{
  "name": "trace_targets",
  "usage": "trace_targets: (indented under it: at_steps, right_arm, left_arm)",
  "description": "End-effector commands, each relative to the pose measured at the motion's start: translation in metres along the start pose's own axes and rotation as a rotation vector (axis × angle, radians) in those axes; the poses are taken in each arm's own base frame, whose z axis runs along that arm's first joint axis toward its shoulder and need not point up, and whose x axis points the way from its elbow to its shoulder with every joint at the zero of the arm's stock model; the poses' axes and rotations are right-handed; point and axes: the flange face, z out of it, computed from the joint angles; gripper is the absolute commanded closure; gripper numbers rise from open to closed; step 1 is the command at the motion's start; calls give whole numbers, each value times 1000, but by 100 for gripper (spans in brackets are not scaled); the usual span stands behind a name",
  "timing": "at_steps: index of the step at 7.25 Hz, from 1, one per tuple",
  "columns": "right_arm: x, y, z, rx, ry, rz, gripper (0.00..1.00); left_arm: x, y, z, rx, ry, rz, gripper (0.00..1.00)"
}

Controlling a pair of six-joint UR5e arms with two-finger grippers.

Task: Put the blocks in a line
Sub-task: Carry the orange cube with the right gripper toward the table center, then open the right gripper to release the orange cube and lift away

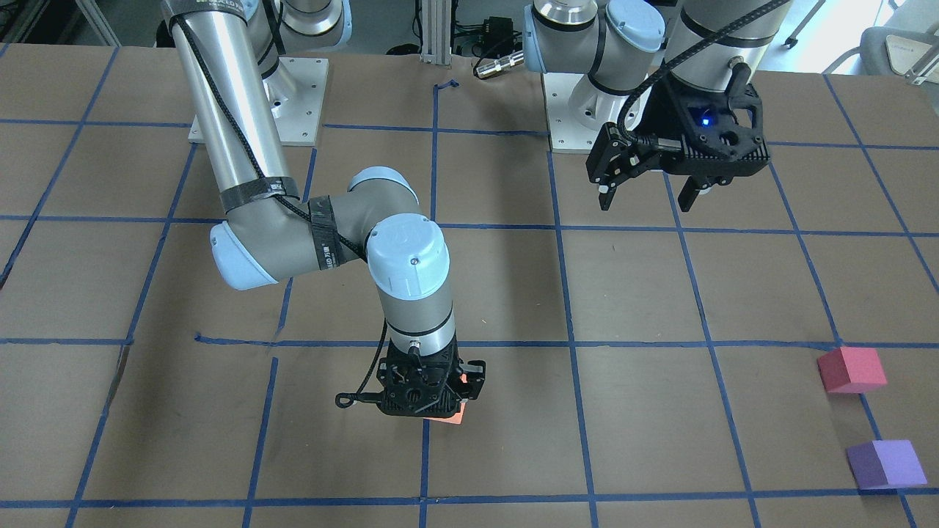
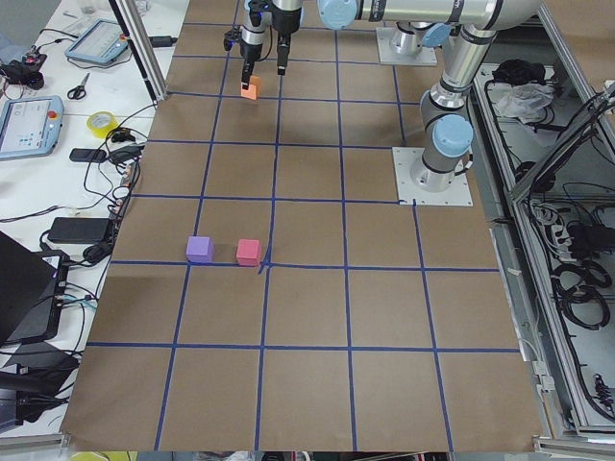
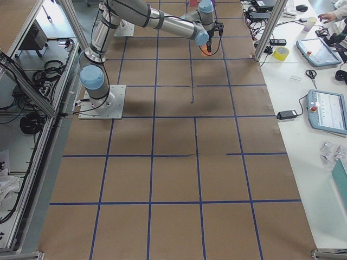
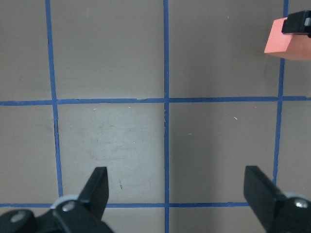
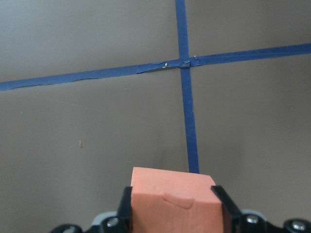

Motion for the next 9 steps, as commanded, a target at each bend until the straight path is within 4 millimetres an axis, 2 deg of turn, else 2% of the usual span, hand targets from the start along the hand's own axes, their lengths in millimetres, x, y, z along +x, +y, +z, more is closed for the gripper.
trace_targets:
  at_steps: [1,2,5,6,8,9]
  right_arm:
    - [-8,9,3,-10,3,11,25]
    - [-7,10,4,-14,5,11,0]
    - [-7,8,-1,-18,6,11,0]
    - [-6,3,-21,7,-2,1,0]
    - [31,-11,-74,-21,44,-70,0]
    - [56,-19,-109,-29,57,-72,0]
  left_arm:
    - [0,-1,2,-3,3,1,0]
    - [0,-3,3,-3,3,1,0]
    - [-1,-7,9,-12,-7,-15,0]
    - [-1,-8,10,-13,-1,-15,0]
    - [0,-21,22,-19,2,-15,0]
    - [0,-40,47,-17,2,0,0]
